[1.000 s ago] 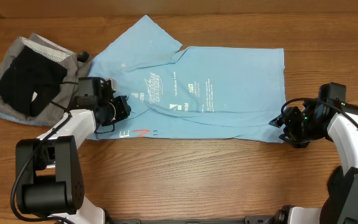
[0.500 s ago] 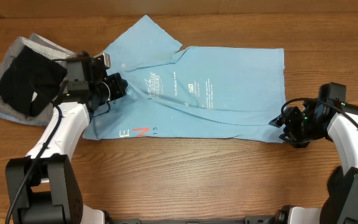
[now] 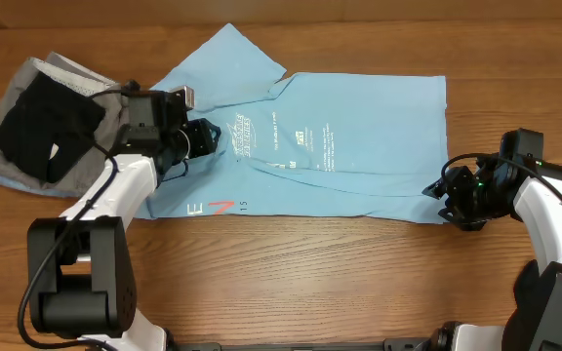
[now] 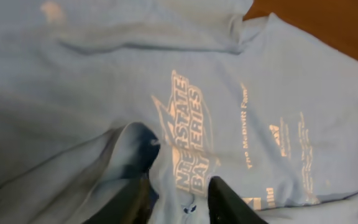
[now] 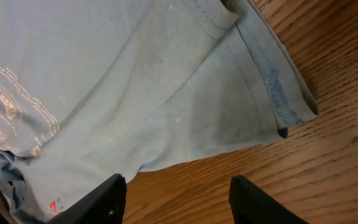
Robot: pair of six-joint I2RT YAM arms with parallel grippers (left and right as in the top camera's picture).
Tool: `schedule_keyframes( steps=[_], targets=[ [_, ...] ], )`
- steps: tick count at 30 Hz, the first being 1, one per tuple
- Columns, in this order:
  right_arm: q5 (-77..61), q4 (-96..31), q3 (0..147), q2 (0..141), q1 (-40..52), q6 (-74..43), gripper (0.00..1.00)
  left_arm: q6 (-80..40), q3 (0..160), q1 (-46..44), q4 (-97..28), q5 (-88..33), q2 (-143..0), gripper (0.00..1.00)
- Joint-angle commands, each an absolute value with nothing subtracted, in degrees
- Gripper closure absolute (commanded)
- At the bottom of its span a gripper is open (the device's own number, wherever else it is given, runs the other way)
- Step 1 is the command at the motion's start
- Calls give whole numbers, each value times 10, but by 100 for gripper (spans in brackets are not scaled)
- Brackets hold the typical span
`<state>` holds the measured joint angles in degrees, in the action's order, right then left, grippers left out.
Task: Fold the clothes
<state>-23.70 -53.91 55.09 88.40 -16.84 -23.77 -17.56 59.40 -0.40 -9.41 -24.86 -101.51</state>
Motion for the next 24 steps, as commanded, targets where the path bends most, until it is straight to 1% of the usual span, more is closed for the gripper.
schedule_keyframes(
  steps=[1,4,6,8,10,19,24],
  targets=[
    [-234,-538,559,886,-169,-237,43,-157,609,12,-126,-251,-1009,62],
    [-234,-541,559,886,-169,-237,42,-130,622,33,-198,-249,-1000,62],
    [-234,-542,559,886,-169,-237,42,-113,626,46,-243,-235,-999,61],
    [-234,-542,559,886,-169,-237,42,-102,626,57,-296,-189,-1000,63],
    [-234,-542,559,886,-169,-237,42,-101,625,65,-322,-154,-1000,64],
    [-234,-541,559,886,-169,-237,41,-90,617,75,-322,-99,-1002,63],
    [-234,-537,559,886,-169,-238,41,-95,615,75,-314,-100,-1020,62]
  ],
)
